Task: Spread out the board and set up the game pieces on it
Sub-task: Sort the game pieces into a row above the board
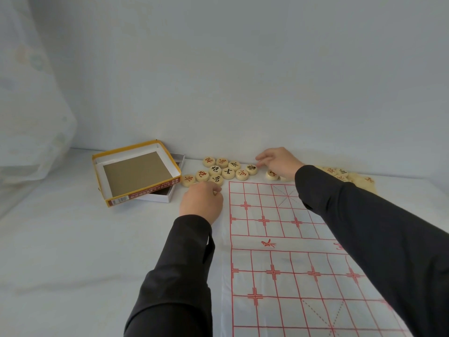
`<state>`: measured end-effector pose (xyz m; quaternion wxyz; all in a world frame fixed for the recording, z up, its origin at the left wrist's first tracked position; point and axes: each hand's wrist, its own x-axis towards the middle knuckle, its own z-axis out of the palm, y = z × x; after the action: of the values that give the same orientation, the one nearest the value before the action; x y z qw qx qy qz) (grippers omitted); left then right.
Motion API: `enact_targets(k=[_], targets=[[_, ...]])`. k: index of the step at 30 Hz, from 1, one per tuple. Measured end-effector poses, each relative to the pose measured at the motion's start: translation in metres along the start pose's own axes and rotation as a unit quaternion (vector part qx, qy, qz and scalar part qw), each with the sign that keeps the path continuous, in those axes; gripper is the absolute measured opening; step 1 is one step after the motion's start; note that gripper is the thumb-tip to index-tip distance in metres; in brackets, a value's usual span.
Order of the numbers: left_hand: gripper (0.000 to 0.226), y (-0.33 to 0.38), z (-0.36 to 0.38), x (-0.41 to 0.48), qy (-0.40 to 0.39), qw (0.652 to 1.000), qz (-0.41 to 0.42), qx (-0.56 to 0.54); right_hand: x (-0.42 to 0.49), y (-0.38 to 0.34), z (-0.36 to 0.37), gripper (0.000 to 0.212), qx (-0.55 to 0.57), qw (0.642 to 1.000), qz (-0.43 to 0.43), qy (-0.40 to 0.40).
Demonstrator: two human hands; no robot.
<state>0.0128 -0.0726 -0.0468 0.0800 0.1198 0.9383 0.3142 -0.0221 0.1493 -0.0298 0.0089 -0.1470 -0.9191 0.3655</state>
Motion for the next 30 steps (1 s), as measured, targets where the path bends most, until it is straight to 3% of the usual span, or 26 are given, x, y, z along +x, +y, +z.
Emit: enact_targets(k=[3, 5, 7, 9, 12, 16, 19, 25, 30], targets=[[0.033, 0.001, 0.000, 0.000, 0.004, 1.000, 0.000, -0.007, -0.004, 0.003, -0.007, 0.039, 0.017, 1.000, -0.016, -0.013], [0.033, 0.001, -0.001, 0.000, 0.004, 1.000, 0.000, -0.007, -0.007, 0.008, -0.011, 0.042, -0.087, 0.996, -0.030, -0.016], [0.033, 0.002, -0.001, 0.000, 0.005, 1.000, 0.001, -0.007, -0.010, 0.011, -0.015, 0.040, -0.236, 0.970, -0.053, -0.036], [0.033, 0.001, 0.000, 0.000, 0.009, 1.000, 0.003, -0.009, -0.010, 0.011, -0.016, 0.039, -0.313, 0.946, -0.072, -0.041], [0.033, 0.001, 0.002, 0.001, 0.012, 1.000, 0.006, -0.009, -0.005, 0.013, -0.008, 0.037, -0.284, 0.956, -0.079, -0.013], [0.033, 0.000, 0.002, 0.003, 0.012, 1.000, 0.006, -0.010, -0.004, 0.014, 0.003, 0.046, -0.097, 0.990, -0.076, 0.074], [0.033, -0.001, 0.004, 0.004, 0.010, 1.000, 0.006, -0.009, -0.013, 0.016, -0.010, 0.044, -0.020, 0.987, -0.065, 0.148], [0.033, 0.000, 0.005, 0.004, 0.010, 1.000, 0.007, -0.005, -0.014, 0.029, -0.019, 0.020, -0.140, 0.983, -0.001, 0.121], [0.033, -0.001, 0.005, 0.004, 0.009, 1.000, 0.008, -0.004, -0.010, 0.013, -0.007, 0.025, -0.272, 0.956, 0.026, 0.109]])
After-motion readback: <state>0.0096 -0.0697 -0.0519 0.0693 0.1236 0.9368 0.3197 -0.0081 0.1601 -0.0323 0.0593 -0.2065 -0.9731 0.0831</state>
